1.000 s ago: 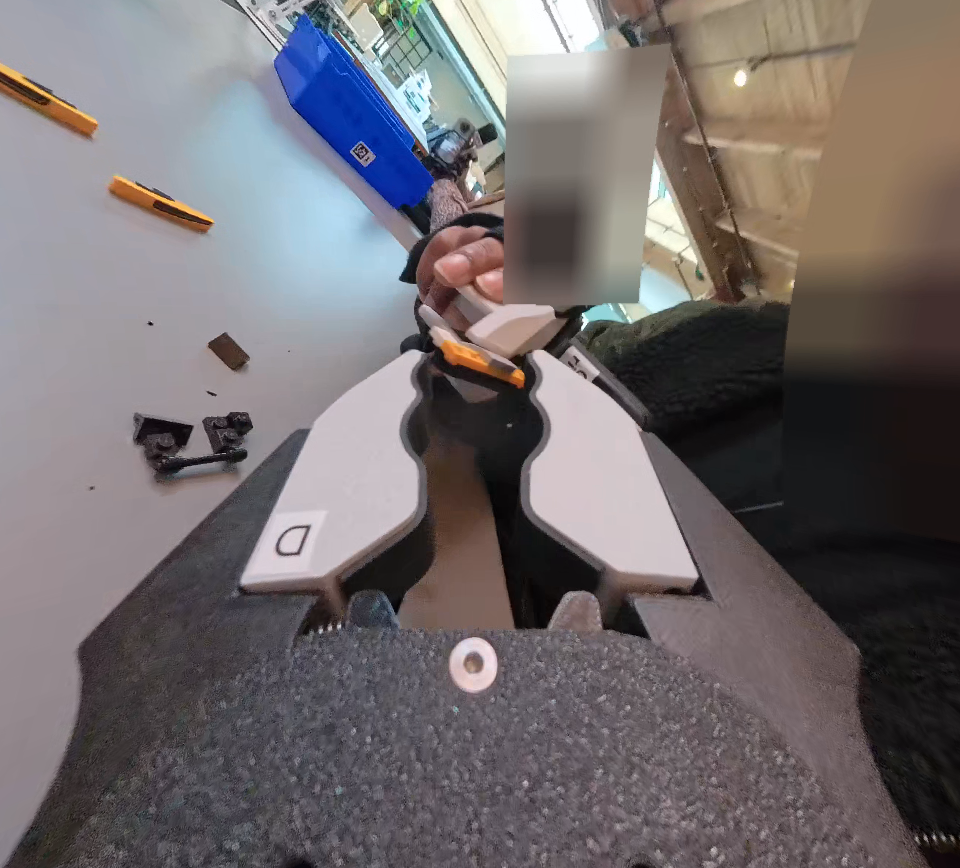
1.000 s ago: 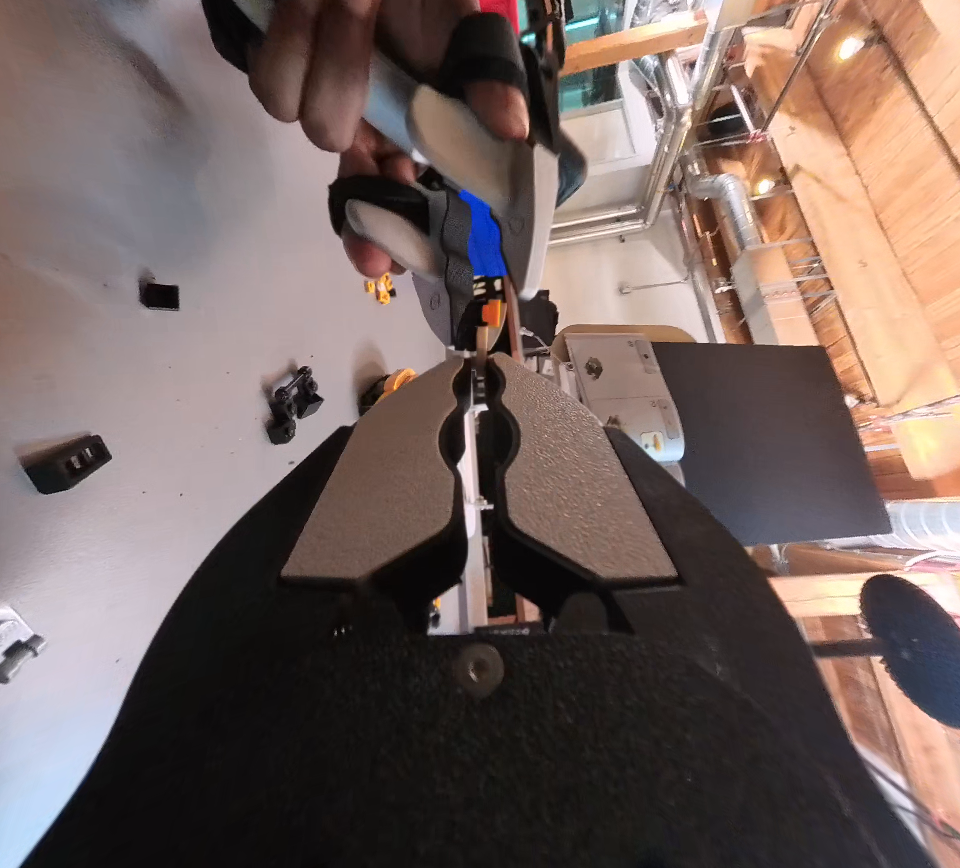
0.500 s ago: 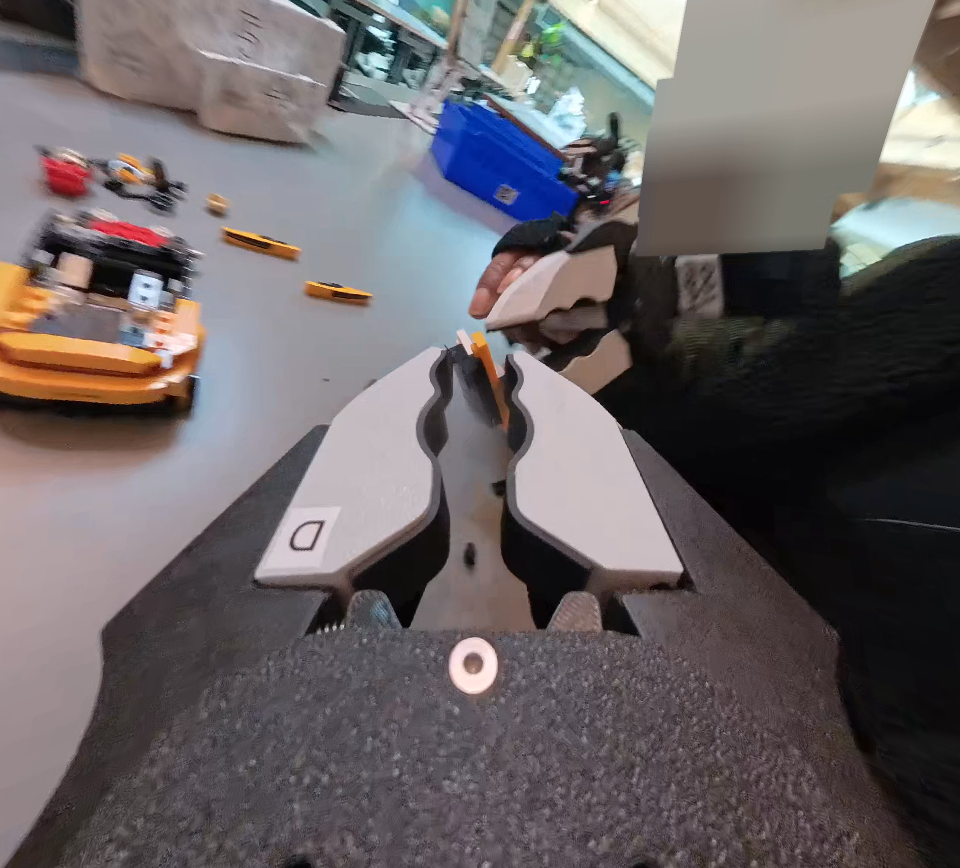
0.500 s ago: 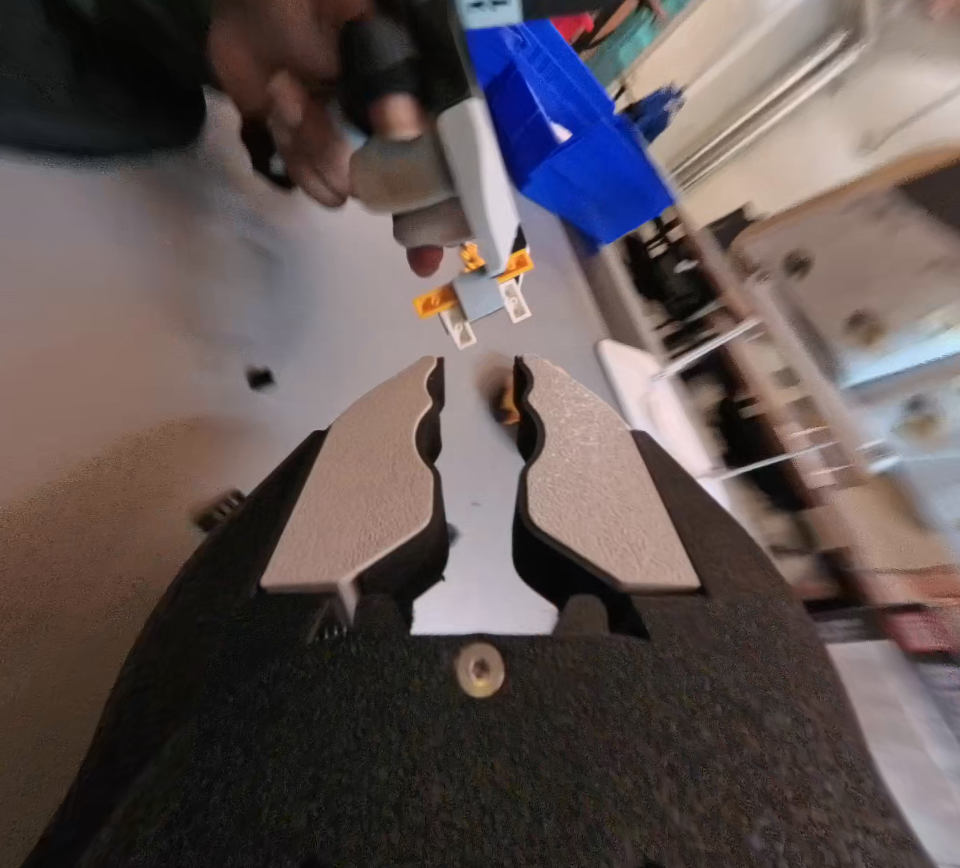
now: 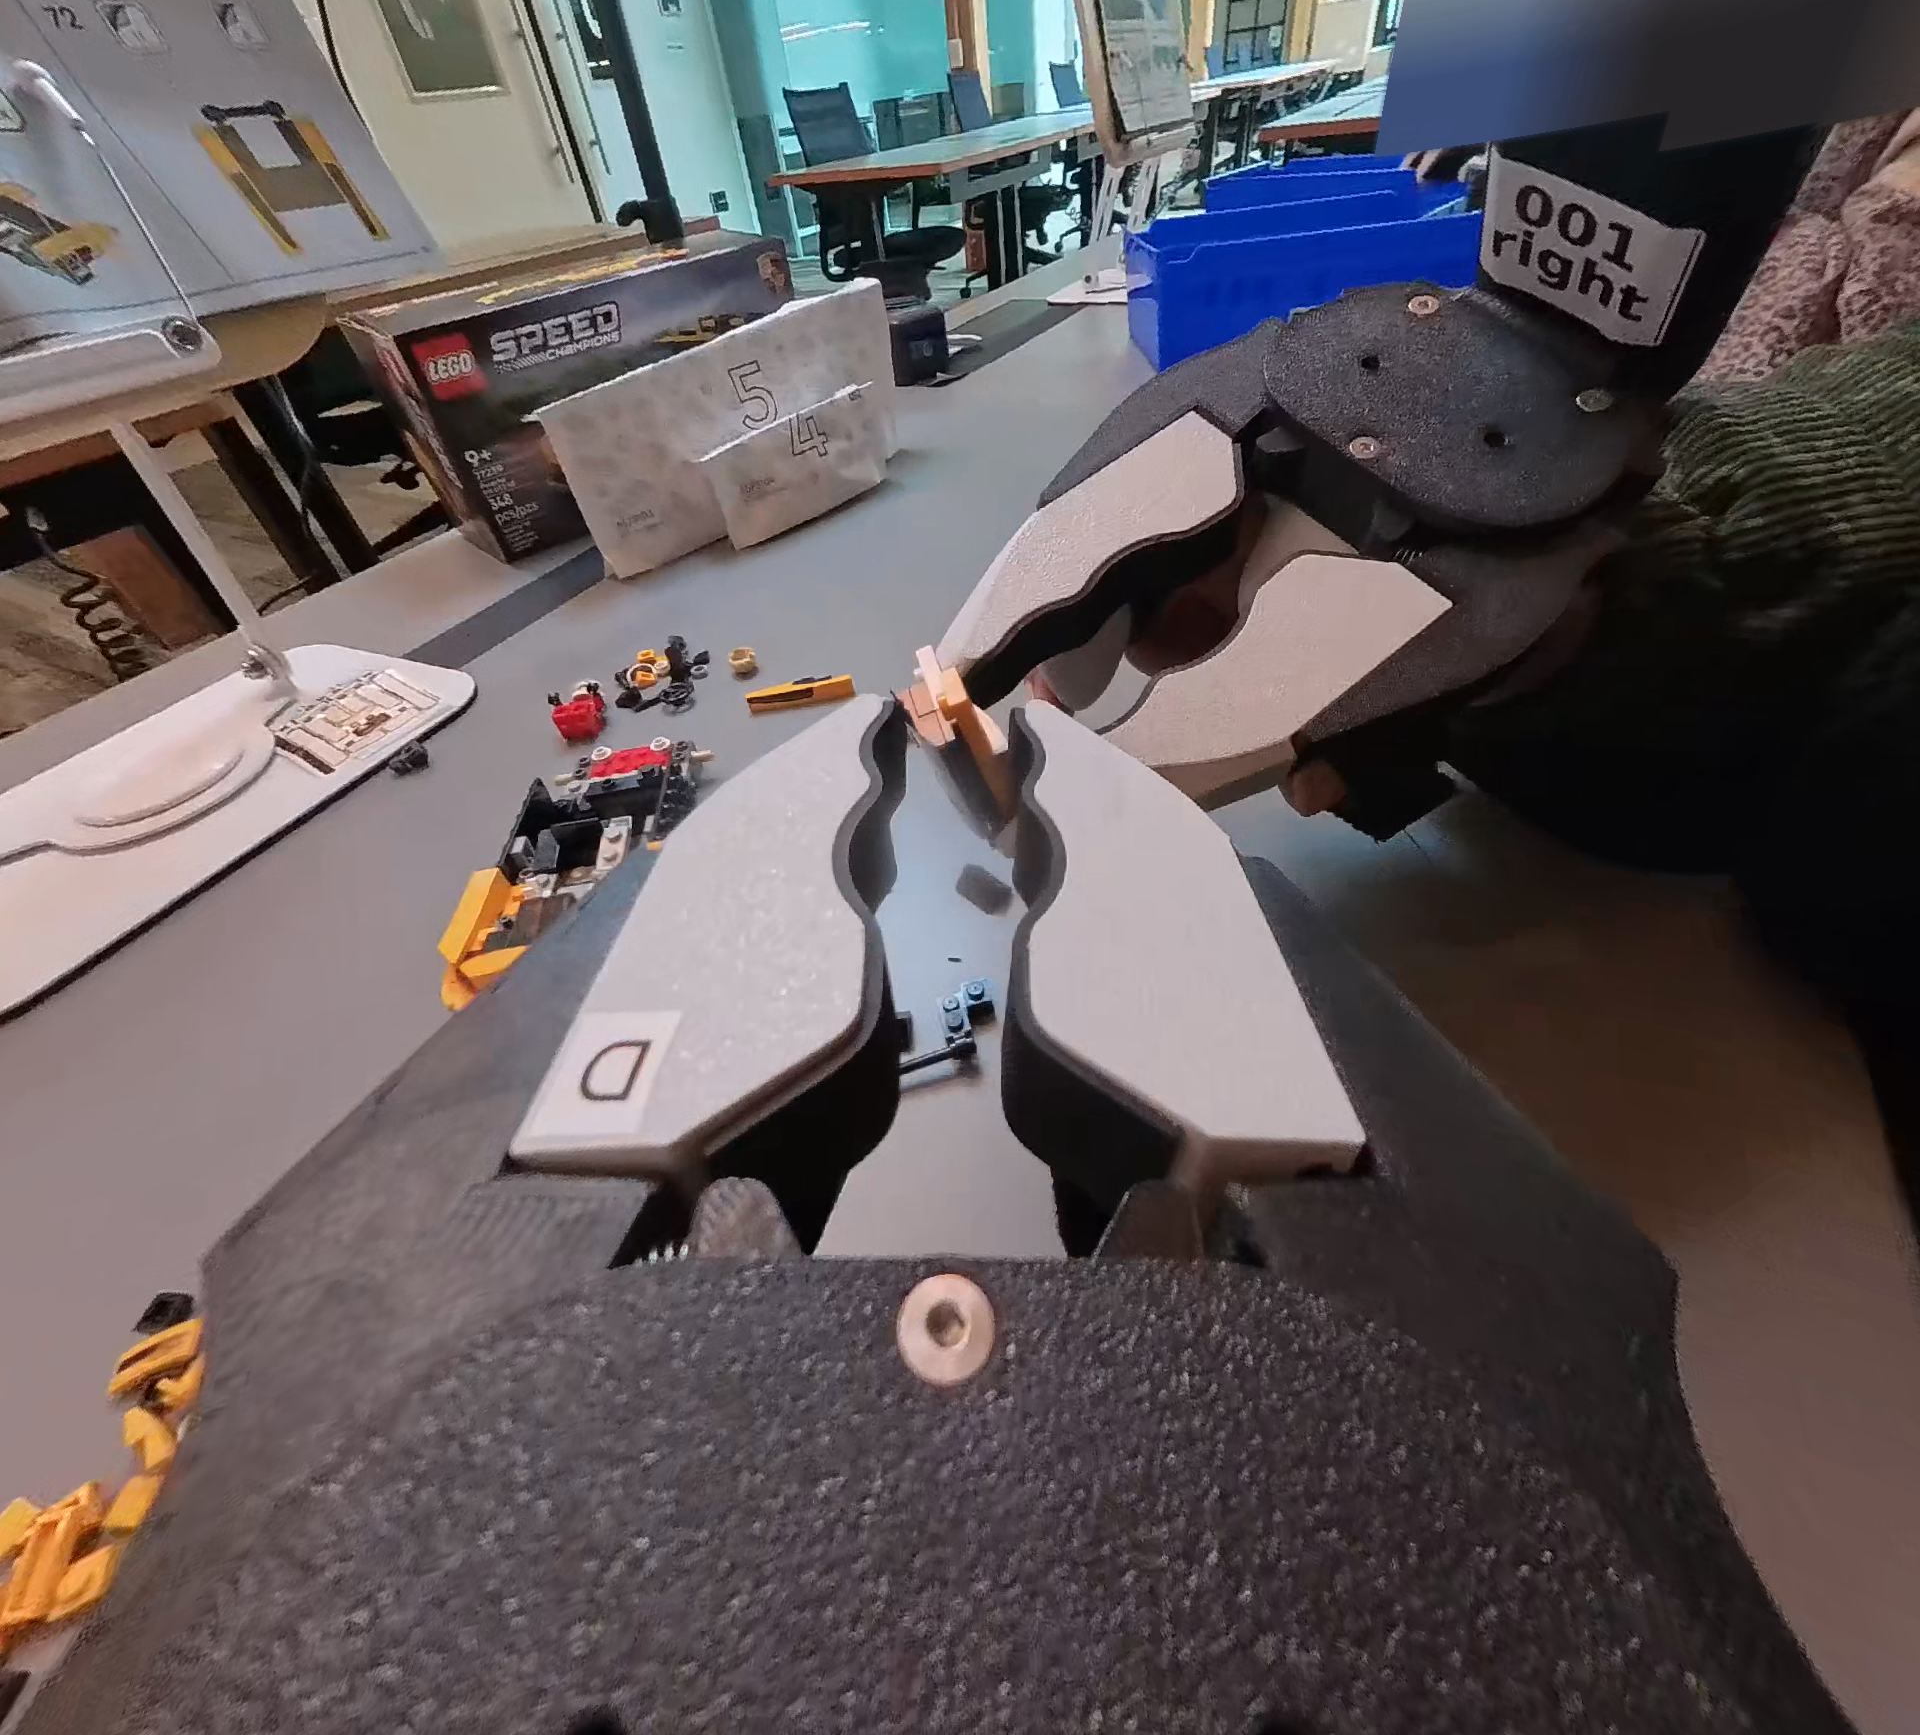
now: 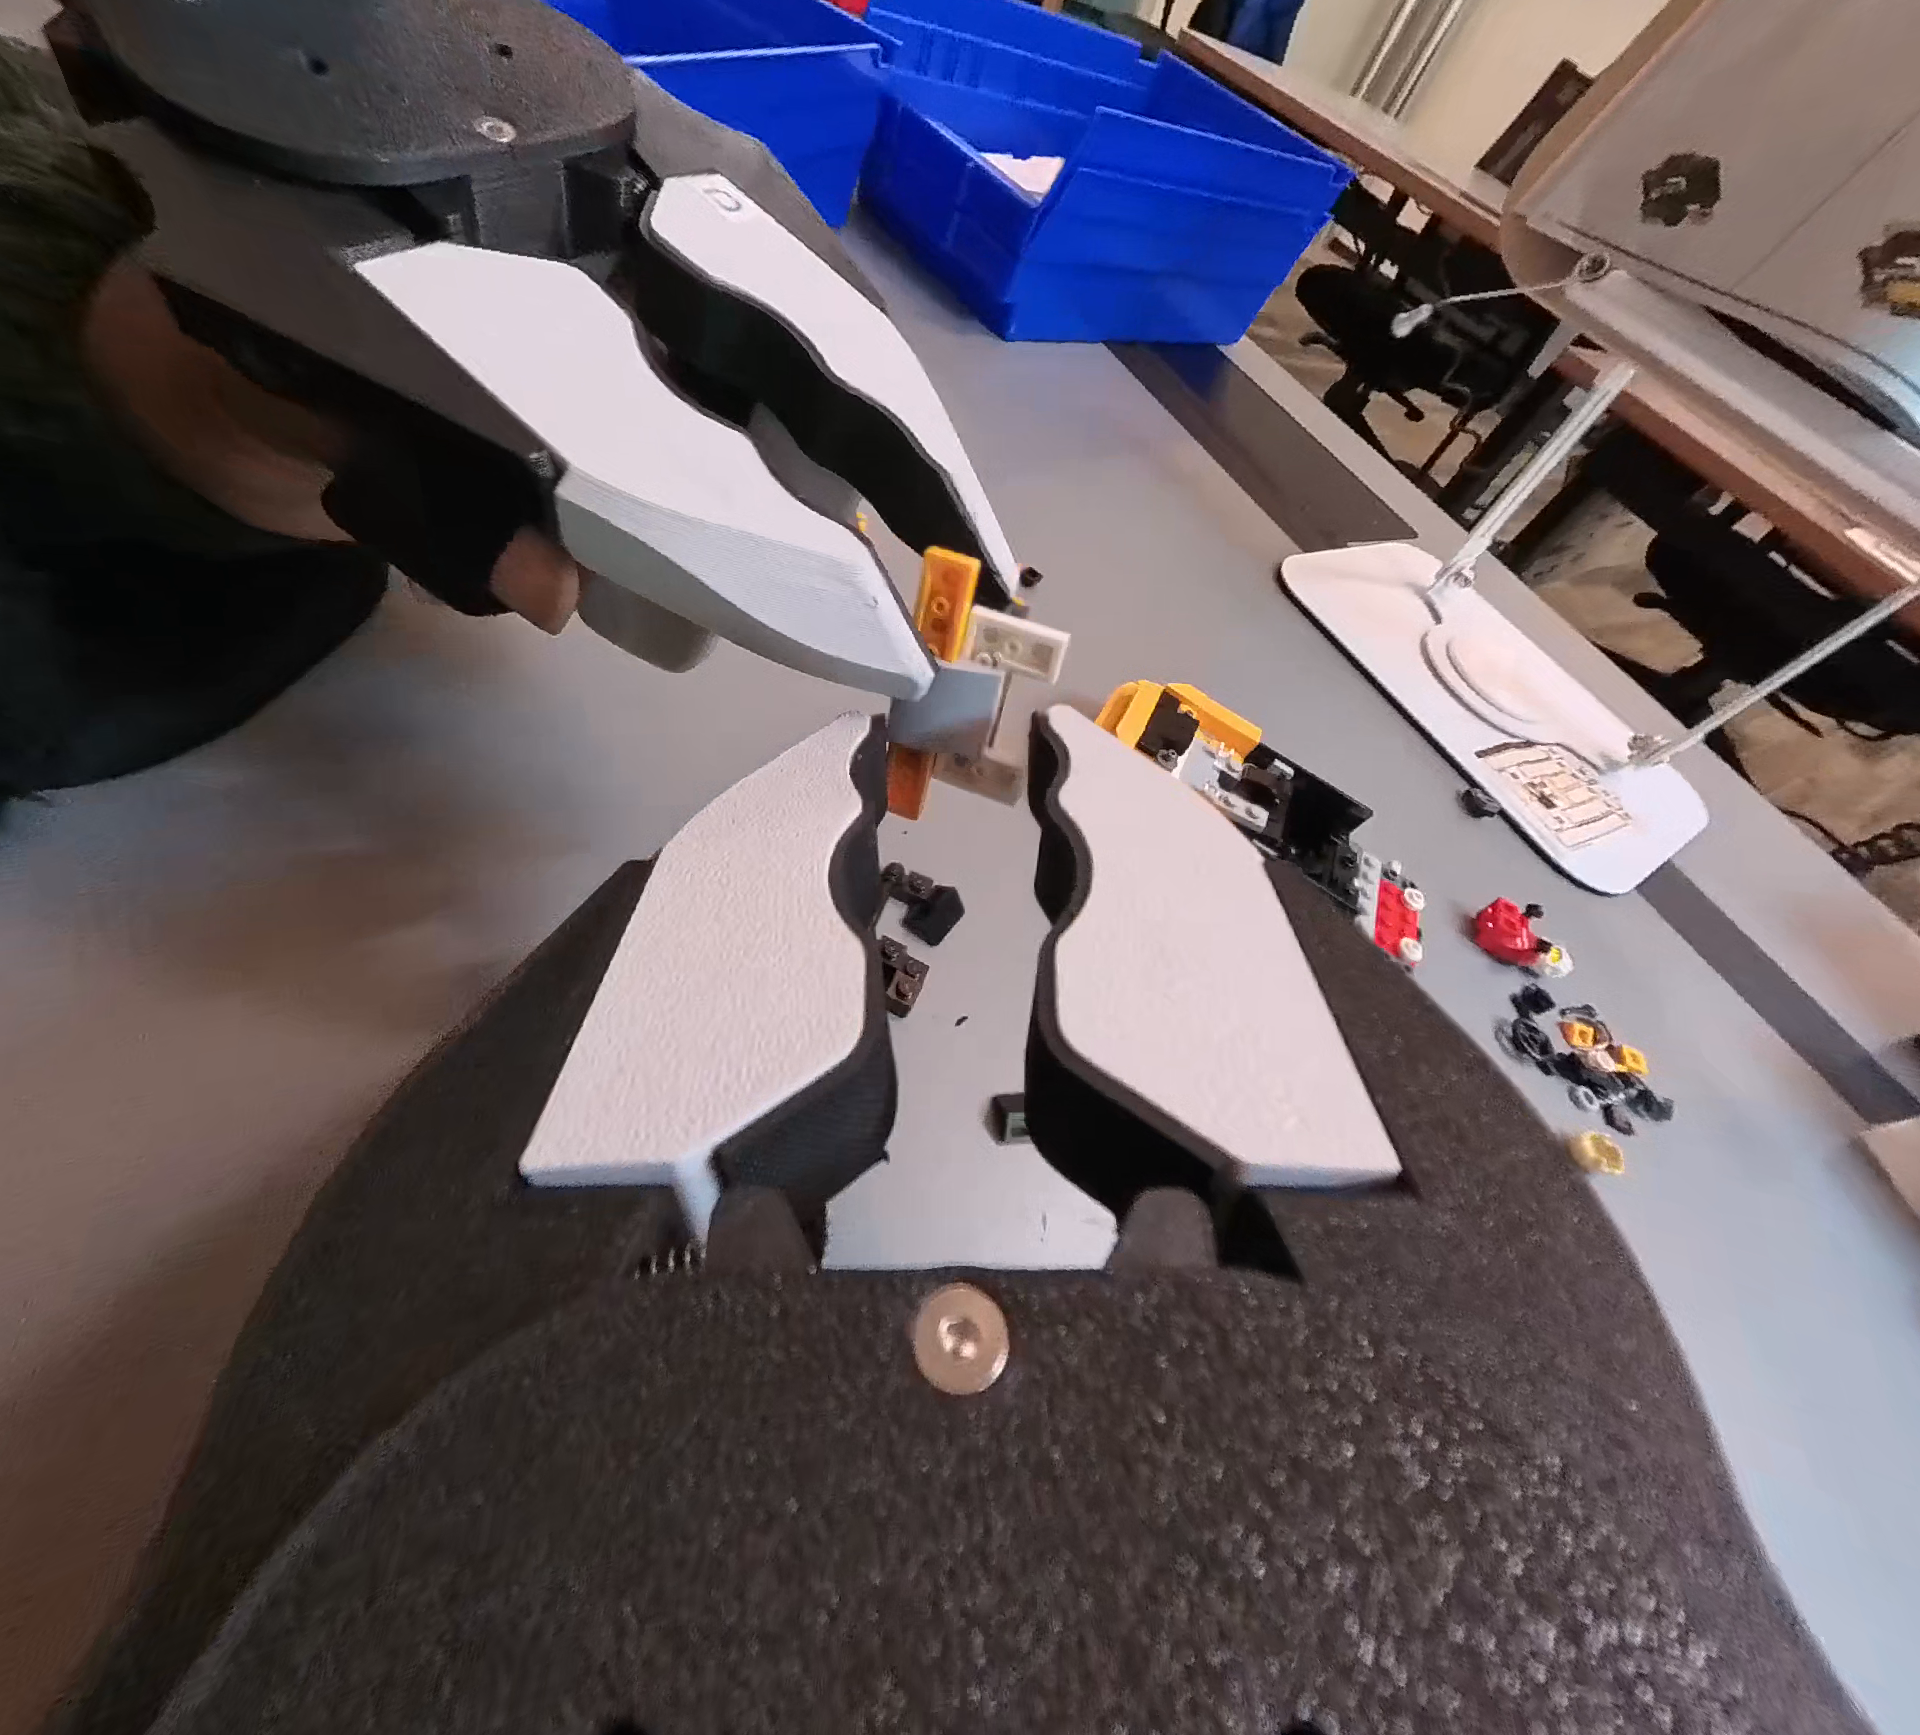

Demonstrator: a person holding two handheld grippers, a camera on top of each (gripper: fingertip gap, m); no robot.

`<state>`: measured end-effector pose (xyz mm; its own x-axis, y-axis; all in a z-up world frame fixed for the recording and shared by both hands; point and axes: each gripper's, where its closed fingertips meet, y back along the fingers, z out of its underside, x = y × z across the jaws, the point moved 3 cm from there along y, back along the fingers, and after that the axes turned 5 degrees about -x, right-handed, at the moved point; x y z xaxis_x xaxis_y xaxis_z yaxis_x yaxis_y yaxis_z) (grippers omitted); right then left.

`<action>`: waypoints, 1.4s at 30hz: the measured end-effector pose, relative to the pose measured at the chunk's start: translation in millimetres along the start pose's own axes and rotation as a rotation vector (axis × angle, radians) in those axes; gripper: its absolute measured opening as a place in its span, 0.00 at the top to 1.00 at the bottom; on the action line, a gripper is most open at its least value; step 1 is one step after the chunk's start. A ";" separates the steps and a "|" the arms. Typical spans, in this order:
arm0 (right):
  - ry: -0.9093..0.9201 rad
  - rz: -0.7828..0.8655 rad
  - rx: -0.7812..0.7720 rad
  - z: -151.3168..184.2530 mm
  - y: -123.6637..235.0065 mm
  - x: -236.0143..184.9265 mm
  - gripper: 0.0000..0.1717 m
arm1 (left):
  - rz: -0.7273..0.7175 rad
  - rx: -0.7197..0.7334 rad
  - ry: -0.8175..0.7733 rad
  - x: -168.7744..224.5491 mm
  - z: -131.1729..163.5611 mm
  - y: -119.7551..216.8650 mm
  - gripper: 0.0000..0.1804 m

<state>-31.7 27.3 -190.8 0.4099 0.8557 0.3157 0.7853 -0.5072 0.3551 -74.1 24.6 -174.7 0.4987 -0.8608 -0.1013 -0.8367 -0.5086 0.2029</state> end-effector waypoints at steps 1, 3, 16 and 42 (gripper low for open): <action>0.019 -0.002 0.007 -1.0 0.4 -1.9 0.88 | 0.002 -0.008 0.006 0.2 1.1 -0.4 0.90; 0.086 0.031 0.001 -1.3 0.0 -3.0 0.88 | 0.005 -0.024 0.018 -0.1 3.0 -1.3 0.90; 0.357 0.126 -0.091 10.9 -3.1 -2.7 0.90 | 0.178 -0.115 0.294 -6.3 17.2 -0.8 0.93; 0.537 0.155 -0.103 22.7 -9.4 -5.4 0.90 | 0.116 -0.276 0.288 -9.1 36.2 -11.7 0.93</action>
<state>-30.8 29.8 -215.9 0.2023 0.6119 0.7646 0.6745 -0.6531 0.3442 -77.1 37.8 -211.4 0.4803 -0.8525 0.2064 -0.8186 -0.3512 0.4545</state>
